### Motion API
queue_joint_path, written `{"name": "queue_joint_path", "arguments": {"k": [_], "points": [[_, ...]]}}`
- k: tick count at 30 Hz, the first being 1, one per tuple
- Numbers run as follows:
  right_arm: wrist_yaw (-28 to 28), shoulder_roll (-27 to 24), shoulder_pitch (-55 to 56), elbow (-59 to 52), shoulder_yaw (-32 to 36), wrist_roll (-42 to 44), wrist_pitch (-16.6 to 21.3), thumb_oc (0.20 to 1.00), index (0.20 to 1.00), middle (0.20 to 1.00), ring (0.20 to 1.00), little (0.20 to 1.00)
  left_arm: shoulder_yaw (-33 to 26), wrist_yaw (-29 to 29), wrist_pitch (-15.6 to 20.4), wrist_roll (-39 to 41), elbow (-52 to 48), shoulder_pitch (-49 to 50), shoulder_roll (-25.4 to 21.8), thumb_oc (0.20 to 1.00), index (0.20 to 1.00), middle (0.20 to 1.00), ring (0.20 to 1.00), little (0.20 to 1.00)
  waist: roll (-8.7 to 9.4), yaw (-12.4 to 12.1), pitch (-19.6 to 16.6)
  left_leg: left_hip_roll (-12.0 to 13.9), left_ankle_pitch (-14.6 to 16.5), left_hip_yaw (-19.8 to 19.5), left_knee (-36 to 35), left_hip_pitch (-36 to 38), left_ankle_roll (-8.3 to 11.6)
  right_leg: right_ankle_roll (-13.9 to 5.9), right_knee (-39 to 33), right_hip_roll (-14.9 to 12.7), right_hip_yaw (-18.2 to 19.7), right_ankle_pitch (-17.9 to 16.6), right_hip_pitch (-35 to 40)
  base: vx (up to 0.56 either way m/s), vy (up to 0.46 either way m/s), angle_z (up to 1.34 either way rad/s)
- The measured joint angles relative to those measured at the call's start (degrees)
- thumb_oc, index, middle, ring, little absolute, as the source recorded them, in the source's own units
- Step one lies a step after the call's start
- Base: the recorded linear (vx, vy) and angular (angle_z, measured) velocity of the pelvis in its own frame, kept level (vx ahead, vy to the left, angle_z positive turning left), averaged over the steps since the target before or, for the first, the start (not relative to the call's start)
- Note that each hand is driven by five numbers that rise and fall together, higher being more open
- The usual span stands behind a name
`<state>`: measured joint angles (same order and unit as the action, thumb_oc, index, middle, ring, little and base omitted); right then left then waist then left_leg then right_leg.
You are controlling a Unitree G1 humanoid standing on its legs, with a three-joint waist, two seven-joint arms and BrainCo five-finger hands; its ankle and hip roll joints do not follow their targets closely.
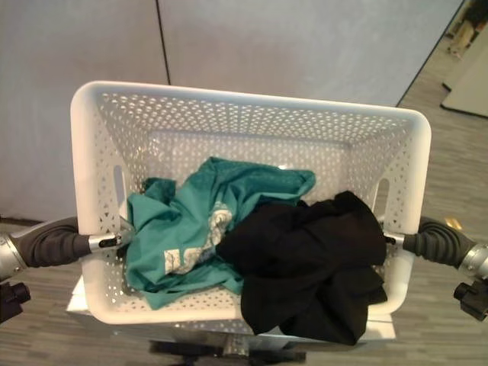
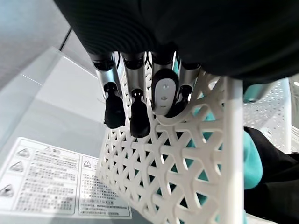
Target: Grab the laundry basket,head to the washer,open it,put in the laundry and shut it.
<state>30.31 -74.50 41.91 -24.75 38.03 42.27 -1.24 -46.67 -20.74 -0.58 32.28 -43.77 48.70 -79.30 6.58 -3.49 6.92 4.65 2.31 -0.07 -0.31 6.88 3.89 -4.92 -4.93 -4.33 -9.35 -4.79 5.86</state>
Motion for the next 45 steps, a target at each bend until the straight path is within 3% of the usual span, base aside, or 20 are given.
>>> {"name": "queue_joint_path", "arguments": {"k": [4,5,12,14,15,16,17,18,21,23,25,26,33,41,45], "points": [[0.05,-1.92,-3.08,2.87,-4.31,0.22,0.24,0.2,0.2,0.2,0.2,0.2,4.51,-0.16,-0.5,1.6,2.9,-2.8,-5.22,0.2,0.2,0.2,0.2,0.2,0.35,-0.26,-1.38,0.32,-0.12,-0.08,-0.01,-0.19,0.33,0.08,-0.01,0.25,0.0,-0.08,0.01,0.0,0.0,0.0],[0.0,-2.15,-5.22,3.72,-7.07,0.19,0.06,0.2,0.2,0.2,0.2,0.2,8.44,-0.17,-0.58,1.62,4.19,-5.65,-6.21,0.2,0.2,0.2,0.2,0.2,0.19,0.02,-2.11,0.37,-0.16,-0.14,0.05,-1.02,0.45,0.08,0.0,0.28,-0.03,-0.16,-0.57,0.0,0.0,0.0],[0.05,-3.38,-10.72,7.03,-15.33,0.11,-0.88,0.2,0.2,0.2,0.2,0.2,21.41,-0.29,-0.94,1.61,7.68,-15.58,-8.62,0.2,0.2,0.2,0.2,0.2,0.0,1.2,-2.18,0.41,-0.89,0.12,0.04,-1.01,0.89,0.16,0.0,0.29,-0.02,-0.53,-1.01,0.01,-0.002,-0.01],[0.03,-4.72,-10.52,7.22,-15.13,0.12,-1.34,0.42,0.42,0.42,0.42,0.42,23.17,-0.23,-1.01,1.61,8.24,-17.29,-9.54,0.2,0.2,0.2,0.2,0.2,-0.45,1.55,-1.9,0.48,-0.89,0.26,0.03,-1.03,0.9,0.21,0.01,0.36,0.04,-0.56,-1.13,0.01,-0.005,-0.04],[0.04,-4.97,-10.55,7.25,-15.11,0.12,-1.38,0.542,0.542,0.542,0.542,0.542,23.86,-0.18,-1.0,1.58,8.56,-18.17,-9.51,0.357,0.357,0.357,0.357,0.357,-0.63,1.82,-1.78,0.5,-0.89,0.28,0.0,-1.04,0.89,0.21,0.01,0.38,0.04,-0.56,-1.17,0.0,0.0,0.0],[0.09,-5.23,-11.45,7.81,-15.81,0.11,-1.55,0.865,0.865,0.865,0.865,0.865,29.43,0.14,-0.88,1.12,10.56,-24.31,-8.78,0.507,0.507,0.507,0.507,0.507,-0.99,2.24,-1.56,0.53,-0.9,0.29,0.01,-1.07,0.91,0.27,0.01,0.44,0.0,-0.6,-1.19,0.0,0.0,0.0],[0.12,-5.41,-13.04,8.4,-16.95,0.11,-1.68,1.0,1.0,1.0,1.0,1.0,33.64,0.33,-0.76,0.42,12.39,-29.2,-7.74,0.903,0.903,0.903,0.903,0.903,-1.25,2.33,-1.49,0.54,-0.9,0.25,0.0,-1.08,0.91,0.3,0.02,0.45,-0.05,-0.62,-1.19,0.03,-0.014,0.01],[0.11,-5.39,-14.75,9.12,-17.93,0.1,-1.68,1.0,1.0,1.0,1.0,1.0,37.15,0.58,-0.65,-0.11,13.93,-33.44,-7.13,1.0,1.0,1.0,1.0,1.0,-1.38,2.37,-1.41,0.57,-0.92,0.27,0.01,-1.1,0.94,0.45,0.02,0.48,-0.03,-0.72,-1.2,0.0,0.0,0.0],[-0.06,-5.25,-23.39,14.32,-22.54,-0.52,-1.84,1.0,1.0,1.0,1.0,1.0,48.67,1.51,0.56,-3.69,17.77,-47.77,-2.2,1.0,1.0,1.0,1.0,1.0,-1.54,2.53,-1.41,0.55,-0.92,0.43,-0.04,-1.07,0.94,0.85,0.02,0.47,0.01,-1.02,-1.25,0.0,0.0,0.0],[-0.07,-5.24,-27.57,16.49,-24.31,-1.09,-1.95,1.0,1.0,1.0,1.0,1.0,51.68,1.97,1.07,-6.46,18.92,-52.42,0.19,1.0,1.0,1.0,1.0,1.0,-1.45,2.56,-1.44,0.62,-0.92,0.55,-0.1,-1.11,0.95,0.92,0.02,0.56,0.15,-1.07,-1.47,0.03,-0.005,-0.04],[-0.22,-3.65,-37.44,20.6,-29.09,-2.49,-2.51,1.0,1.0,1.0,1.0,1.0,55.52,2.45,1.38,-12.61,24.65,-61.45,8.74,1.0,1.0,1.0,1.0,1.0,-1.46,2.63,-1.44,0.64,-0.94,0.68,-0.1,-1.08,0.93,1.0,0.02,0.63,0.33,-1.13,-1.55,0.03,-0.005,-0.05],[-0.38,-3.62,-38.94,20.9,-29.71,-2.49,-2.57,1.0,1.0,1.0,1.0,1.0,55.79,2.84,1.38,-13.19,25.37,-62.06,9.38,1.0,1.0,1.0,1.0,1.0,-1.46,2.6,-1.44,0.66,-0.95,0.74,-0.21,-1.1,0.95,1.01,0.01,0.65,0.41,-1.14,-1.67,0.02,-0.01,-0.07],[-0.42,-3.51,-48.26,25.51,-38.42,-2.51,-2.82,1.0,1.0,1.0,1.0,1.0,55.98,3.13,1.35,-13.19,25.78,-62.15,9.7,1.0,1.0,1.0,1.0,1.0,-1.02,2.03,-1.28,0.72,-0.96,0.96,-0.77,-0.86,0.93,1.05,0.0,0.79,0.75,-1.16,-1.8,0.01,-0.003,-0.01],[-0.41,-1.47,-48.3,25.48,-38.69,-2.61,-3.56,1.0,1.0,1.0,1.0,1.0,55.97,3.51,1.22,-13.23,25.8,-61.33,9.67,1.0,1.0,1.0,1.0,1.0,0.29,0.86,-0.5,0.82,-0.98,0.9,-0.85,-0.78,0.96,1.06,-0.01,0.88,0.67,-1.14,-1.74,0.0,0.0,0.0],[-0.3,-1.52,-48.3,23.23,-38.66,-2.49,-3.58,1.0,1.0,1.0,1.0,1.0,54.84,3.51,1.43,-13.19,25.33,-60.31,4.24,1.0,1.0,1.0,1.0,1.0,0.92,0.94,-0.03,0.96,-1.0,0.95,-0.91,-0.68,1.02,1.06,-0.02,0.99,0.69,-1.12,-1.71,0.0,0.0,0.0]]}}
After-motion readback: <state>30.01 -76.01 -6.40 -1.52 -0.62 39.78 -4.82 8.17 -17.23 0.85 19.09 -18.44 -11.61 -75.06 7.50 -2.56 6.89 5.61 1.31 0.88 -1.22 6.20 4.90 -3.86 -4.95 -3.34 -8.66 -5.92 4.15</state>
